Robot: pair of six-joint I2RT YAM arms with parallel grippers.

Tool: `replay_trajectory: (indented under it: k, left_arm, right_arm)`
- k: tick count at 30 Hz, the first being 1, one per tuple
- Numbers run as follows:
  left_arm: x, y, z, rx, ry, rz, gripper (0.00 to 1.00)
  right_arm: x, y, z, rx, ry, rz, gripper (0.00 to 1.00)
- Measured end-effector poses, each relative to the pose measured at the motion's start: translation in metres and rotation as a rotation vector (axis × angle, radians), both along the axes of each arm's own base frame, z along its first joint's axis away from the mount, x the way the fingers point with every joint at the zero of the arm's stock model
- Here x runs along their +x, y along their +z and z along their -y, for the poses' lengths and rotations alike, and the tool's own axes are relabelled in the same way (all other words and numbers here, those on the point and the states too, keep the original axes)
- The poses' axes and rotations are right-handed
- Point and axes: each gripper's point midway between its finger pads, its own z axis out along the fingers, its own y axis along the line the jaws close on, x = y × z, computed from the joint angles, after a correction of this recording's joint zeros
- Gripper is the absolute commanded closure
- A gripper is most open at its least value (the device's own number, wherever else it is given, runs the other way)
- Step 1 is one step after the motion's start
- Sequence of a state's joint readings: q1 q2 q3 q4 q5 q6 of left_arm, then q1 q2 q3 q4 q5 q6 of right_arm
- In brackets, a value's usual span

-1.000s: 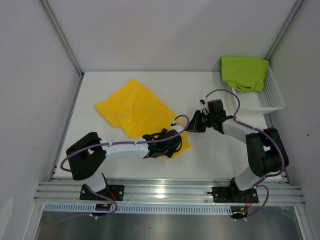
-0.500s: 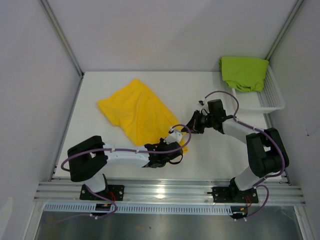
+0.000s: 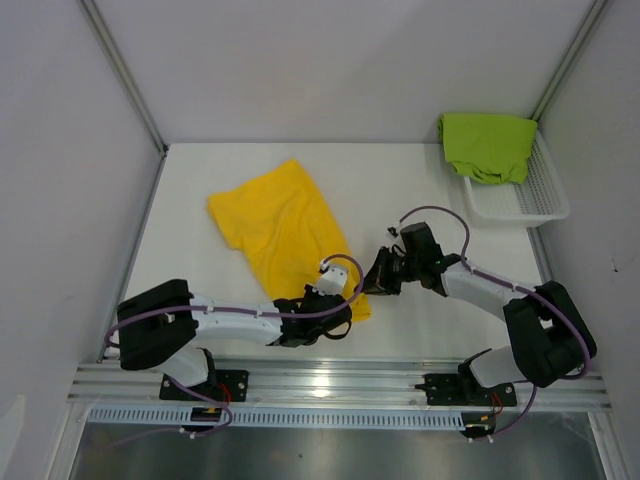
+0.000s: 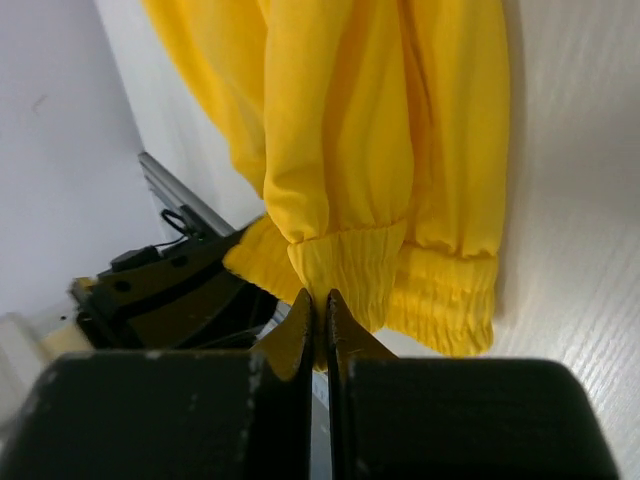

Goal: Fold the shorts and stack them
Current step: Fold the shorts

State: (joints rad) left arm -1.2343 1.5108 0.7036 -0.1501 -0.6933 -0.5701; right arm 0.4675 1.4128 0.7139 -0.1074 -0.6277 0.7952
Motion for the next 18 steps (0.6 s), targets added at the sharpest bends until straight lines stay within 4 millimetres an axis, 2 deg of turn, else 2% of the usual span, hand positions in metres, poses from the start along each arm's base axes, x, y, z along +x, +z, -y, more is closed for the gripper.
replay_trajectory:
  k: [3,6,13,18]
  left_arm:
    - [0.001,-0.006,0.001,-0.003,0.019,-0.003,1.0]
    - [0.001,-0.011,0.003,-0.005,0.029,-0.002,1.0]
    - [0.003,-0.011,0.003,-0.02,0.05,0.005,1.0]
    - [0.002,-0.011,0.001,-0.04,0.057,0.013,1.0]
  right_arm:
    - [-0.021,-0.024,-0.002,-0.05,0.007,-0.055,1.0]
    - [-0.031,-0.035,-0.006,-0.089,0.011,-0.067,1.0]
    - [-0.027,-0.061,-0.002,-0.184,-0.032,-0.079,1.0]
    - [-0.023,-0.064,0.0,-0.202,-0.059,-0.078,1.0]
